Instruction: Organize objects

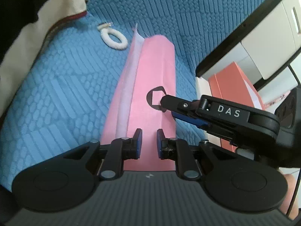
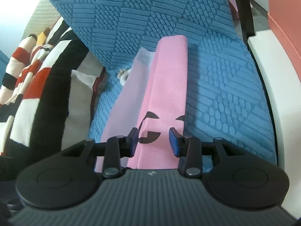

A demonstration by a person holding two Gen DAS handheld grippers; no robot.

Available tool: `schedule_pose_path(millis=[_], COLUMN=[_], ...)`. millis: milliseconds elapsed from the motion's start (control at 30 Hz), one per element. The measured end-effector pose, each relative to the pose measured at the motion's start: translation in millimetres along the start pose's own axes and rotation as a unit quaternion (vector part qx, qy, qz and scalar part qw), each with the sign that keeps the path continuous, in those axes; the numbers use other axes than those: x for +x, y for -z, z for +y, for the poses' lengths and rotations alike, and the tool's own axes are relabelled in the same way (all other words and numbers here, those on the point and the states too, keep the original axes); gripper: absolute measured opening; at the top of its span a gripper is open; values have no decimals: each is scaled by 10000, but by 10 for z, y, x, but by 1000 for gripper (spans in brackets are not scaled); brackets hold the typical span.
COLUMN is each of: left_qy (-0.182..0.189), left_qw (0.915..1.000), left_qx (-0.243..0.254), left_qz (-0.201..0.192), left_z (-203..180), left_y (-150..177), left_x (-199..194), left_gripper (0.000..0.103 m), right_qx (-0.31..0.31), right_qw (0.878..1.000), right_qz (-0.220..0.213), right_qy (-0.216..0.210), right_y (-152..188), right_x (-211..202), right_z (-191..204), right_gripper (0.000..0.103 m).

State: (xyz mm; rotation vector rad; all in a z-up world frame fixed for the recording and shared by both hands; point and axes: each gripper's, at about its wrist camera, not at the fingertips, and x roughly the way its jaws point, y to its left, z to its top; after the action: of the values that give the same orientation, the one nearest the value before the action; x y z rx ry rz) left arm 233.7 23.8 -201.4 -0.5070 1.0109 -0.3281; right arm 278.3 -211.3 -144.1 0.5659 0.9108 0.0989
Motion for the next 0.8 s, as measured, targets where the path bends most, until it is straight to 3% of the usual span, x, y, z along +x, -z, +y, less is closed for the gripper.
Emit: schedule_pose_path(millis=[300,567,733,800], left_qy=[406,477,409,417], left_qw=[9990,9986,9988,9986], left_qx=[-129,-103,-200,-246], left_qz=[112,195,176,191], left_z=[-17,-59,-24,-7], left_y=[79,91,77,75], left_x=[76,110,101,105], left_gripper=[18,18,19,24], right_qx=[-196,-766,-733,-644], right_qw=[9998,9956,9927,9928], right_qz=[-2,146,180,157], right_qy=[49,523,936,997], right_y=[-31,-9,-10,-23], right_x=[7,64,60,24], right_z=[120,233,146,104], right_gripper=[56,56,55,55])
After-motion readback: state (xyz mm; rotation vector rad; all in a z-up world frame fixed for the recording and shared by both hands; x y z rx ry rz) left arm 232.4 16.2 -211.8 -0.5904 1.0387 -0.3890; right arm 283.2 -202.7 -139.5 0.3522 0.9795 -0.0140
